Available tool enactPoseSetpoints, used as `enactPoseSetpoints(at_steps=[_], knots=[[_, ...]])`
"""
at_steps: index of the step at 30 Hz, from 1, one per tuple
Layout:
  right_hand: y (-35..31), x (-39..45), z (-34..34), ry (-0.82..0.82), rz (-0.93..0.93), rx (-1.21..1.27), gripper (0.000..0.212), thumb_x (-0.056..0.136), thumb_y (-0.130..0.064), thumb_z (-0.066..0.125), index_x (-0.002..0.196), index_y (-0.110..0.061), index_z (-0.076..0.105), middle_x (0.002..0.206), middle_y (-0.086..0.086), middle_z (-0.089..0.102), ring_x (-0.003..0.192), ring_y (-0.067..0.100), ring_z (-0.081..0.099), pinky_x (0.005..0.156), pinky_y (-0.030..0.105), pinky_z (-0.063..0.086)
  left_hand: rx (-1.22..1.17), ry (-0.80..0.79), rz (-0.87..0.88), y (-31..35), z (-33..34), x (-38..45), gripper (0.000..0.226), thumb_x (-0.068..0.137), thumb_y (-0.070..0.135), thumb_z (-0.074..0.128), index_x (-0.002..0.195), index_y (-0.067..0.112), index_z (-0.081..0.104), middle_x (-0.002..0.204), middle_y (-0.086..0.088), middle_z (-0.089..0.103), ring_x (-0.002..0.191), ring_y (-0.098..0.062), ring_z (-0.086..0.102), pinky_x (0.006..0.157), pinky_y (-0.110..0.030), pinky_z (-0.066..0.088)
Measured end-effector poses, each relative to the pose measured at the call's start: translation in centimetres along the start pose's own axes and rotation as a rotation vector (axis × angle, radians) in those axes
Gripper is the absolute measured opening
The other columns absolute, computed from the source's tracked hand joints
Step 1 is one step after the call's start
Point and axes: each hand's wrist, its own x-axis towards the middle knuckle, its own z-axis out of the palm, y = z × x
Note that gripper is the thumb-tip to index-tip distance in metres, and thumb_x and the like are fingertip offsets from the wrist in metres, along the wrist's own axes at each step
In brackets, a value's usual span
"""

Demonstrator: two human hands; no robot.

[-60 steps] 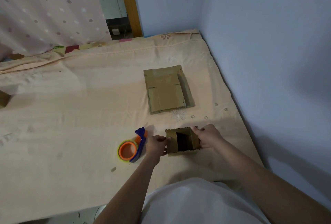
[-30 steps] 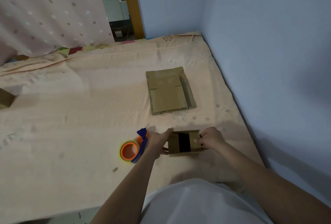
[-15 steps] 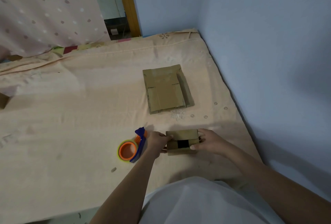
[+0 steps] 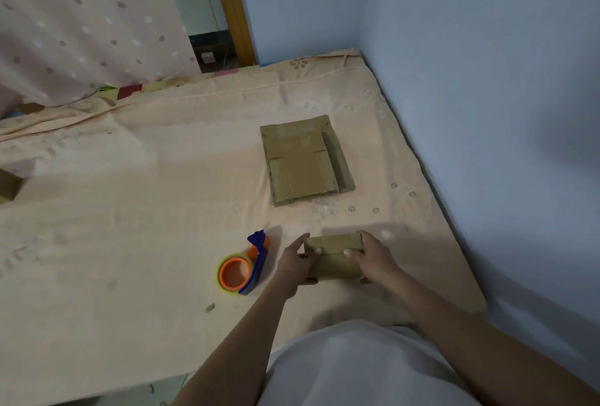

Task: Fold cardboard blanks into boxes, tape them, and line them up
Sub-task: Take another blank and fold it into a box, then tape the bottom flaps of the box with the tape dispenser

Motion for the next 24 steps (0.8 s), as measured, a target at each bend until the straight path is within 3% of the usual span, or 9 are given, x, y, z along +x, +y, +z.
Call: enactPoseSetpoints(at_steps=[2,6,10,14,16,18,20,24], knots=[[-0.1,0.4,-0.1,0.028,-0.038,-0.039,0.031,0.092,-0.033,0.068,0.115,-0.016,0.059,0.107,0.001,0.063,0.104,0.028,0.061,0.081,0.038,0.054,-0.013,0.011,0.014,0.2,0.0,0.1,0.061,0.090,0.026,0.072,0.144,0.034,0.046,0.129,-0.011,0.055,0.108,-0.033,0.059,0.071,-0.050,0.062],[-1.8,1.5,-0.5,0.050,-0.075,-0.026,0.019,0.090,-0.032,0.069,0.098,-0.016,0.061,0.099,0.001,0.067,0.096,0.026,0.063,0.078,0.032,0.048,-0.059,0.087,0.018,1.2,-0.6,0.9,0.056,0.088,0.022,0.074,0.139,0.029,0.052,0.125,-0.012,0.057,0.108,-0.032,0.059,0.070,-0.050,0.062],[-3.5,3.2,-0.7,0.038,-0.083,-0.020,0.029,0.092,-0.032,0.068,0.116,-0.016,0.064,0.117,0.004,0.067,0.112,0.030,0.061,0.089,0.033,0.049,-0.049,0.155,0.017,3.2,-1.1,2.0,0.056,0.085,0.022,0.078,0.135,0.031,0.056,0.120,-0.009,0.057,0.107,-0.032,0.060,0.061,-0.043,0.063],[-4.3,3.9,-0.4,0.062,-0.070,-0.056,0.037,0.093,-0.033,0.067,0.124,-0.015,0.060,0.119,0.007,0.066,0.116,0.032,0.060,0.083,0.031,0.044,-0.037,0.210,-0.001,3.7,-1.2,2.9,0.059,0.084,0.024,0.079,0.138,0.032,0.055,0.122,-0.010,0.058,0.106,-0.030,0.061,0.053,-0.036,0.060],[-4.6,3.4,0.0,0.132,-0.122,-0.227,0.053,0.096,-0.031,0.065,0.143,-0.015,0.048,0.134,0.012,0.059,0.126,0.034,0.053,0.096,0.037,0.046,-0.025,0.235,-0.021,3.7,-1.1,3.3,0.058,0.084,0.026,0.079,0.137,0.033,0.055,0.127,-0.010,0.052,0.106,-0.030,0.060,0.049,-0.032,0.058],[-5.0,2.8,0.8,0.231,-0.302,-0.464,0.060,0.099,-0.021,0.058,0.154,-0.017,0.033,0.154,0.014,0.039,0.141,0.035,0.037,0.111,0.042,0.037,-0.008,0.234,-0.025,3.9,-1.0,3.7,0.058,0.085,0.027,0.078,0.138,0.032,0.054,0.126,-0.010,0.053,0.103,-0.029,0.062,0.048,-0.031,0.057],[-5.0,2.5,2.0,0.205,-0.484,-0.529,0.061,0.099,-0.013,0.055,0.155,-0.017,0.029,0.162,0.009,0.027,0.148,0.032,0.026,0.117,0.041,0.030,-0.003,0.227,-0.025,4.0,-1.0,3.8,0.059,0.085,0.027,0.077,0.139,0.031,0.053,0.124,-0.009,0.056,0.100,-0.027,0.064,0.049,-0.031,0.058],[-3.9,2.7,4.0,0.112,-0.582,-0.593,0.061,0.104,-0.019,0.047,0.158,-0.013,0.019,0.167,0.012,0.010,0.154,0.031,0.006,0.123,0.040,-0.005,0.044,0.199,-0.026,4.0,-1.3,3.7,0.055,0.088,0.032,0.074,0.138,0.033,0.052,0.112,-0.005,0.063,0.095,-0.021,0.065,0.056,-0.032,0.060]])
